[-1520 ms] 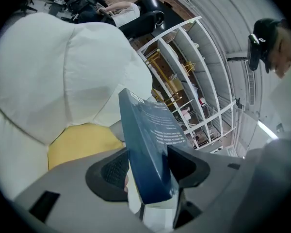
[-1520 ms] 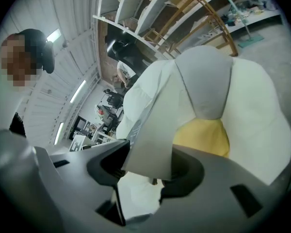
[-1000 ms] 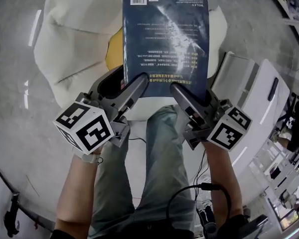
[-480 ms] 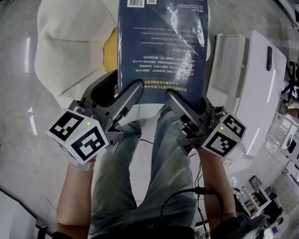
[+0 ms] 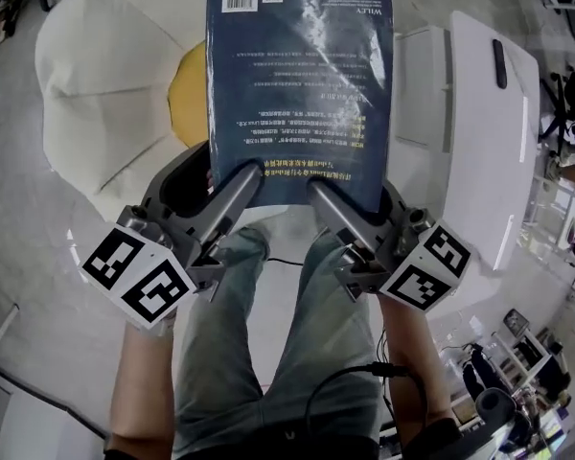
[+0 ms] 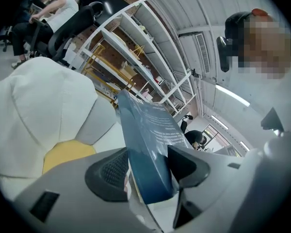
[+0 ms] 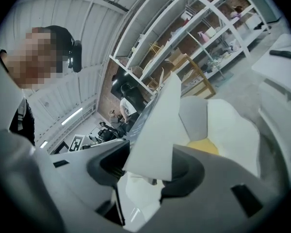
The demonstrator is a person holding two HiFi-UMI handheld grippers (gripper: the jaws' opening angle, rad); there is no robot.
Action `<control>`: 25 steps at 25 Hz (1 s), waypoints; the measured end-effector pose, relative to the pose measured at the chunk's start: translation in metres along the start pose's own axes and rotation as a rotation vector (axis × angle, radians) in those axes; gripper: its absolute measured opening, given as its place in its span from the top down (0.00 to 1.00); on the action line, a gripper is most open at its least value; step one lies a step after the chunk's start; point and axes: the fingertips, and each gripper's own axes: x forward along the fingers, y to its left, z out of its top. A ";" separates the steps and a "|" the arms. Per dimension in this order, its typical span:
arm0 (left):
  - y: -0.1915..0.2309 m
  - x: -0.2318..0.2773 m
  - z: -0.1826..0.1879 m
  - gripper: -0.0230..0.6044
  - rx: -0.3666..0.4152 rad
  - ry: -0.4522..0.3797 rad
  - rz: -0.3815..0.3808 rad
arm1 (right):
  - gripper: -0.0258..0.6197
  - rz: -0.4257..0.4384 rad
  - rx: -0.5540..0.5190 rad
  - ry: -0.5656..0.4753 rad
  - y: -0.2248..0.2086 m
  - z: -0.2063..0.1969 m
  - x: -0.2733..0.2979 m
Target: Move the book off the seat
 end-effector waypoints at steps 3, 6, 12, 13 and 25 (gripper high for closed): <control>-0.014 0.005 -0.006 0.56 -0.007 0.010 -0.014 | 0.64 -0.014 0.006 -0.018 -0.001 0.003 -0.016; -0.067 0.034 -0.026 0.56 0.009 0.036 -0.034 | 0.64 -0.031 0.016 -0.045 -0.019 0.014 -0.077; -0.088 0.051 -0.033 0.56 0.057 0.078 -0.075 | 0.64 -0.067 0.043 -0.099 -0.030 0.014 -0.103; -0.089 0.053 -0.033 0.56 0.061 0.084 -0.082 | 0.64 -0.073 0.048 -0.109 -0.031 0.014 -0.104; -0.181 0.146 -0.079 0.56 0.113 0.201 -0.173 | 0.64 -0.174 0.093 -0.215 -0.098 0.035 -0.219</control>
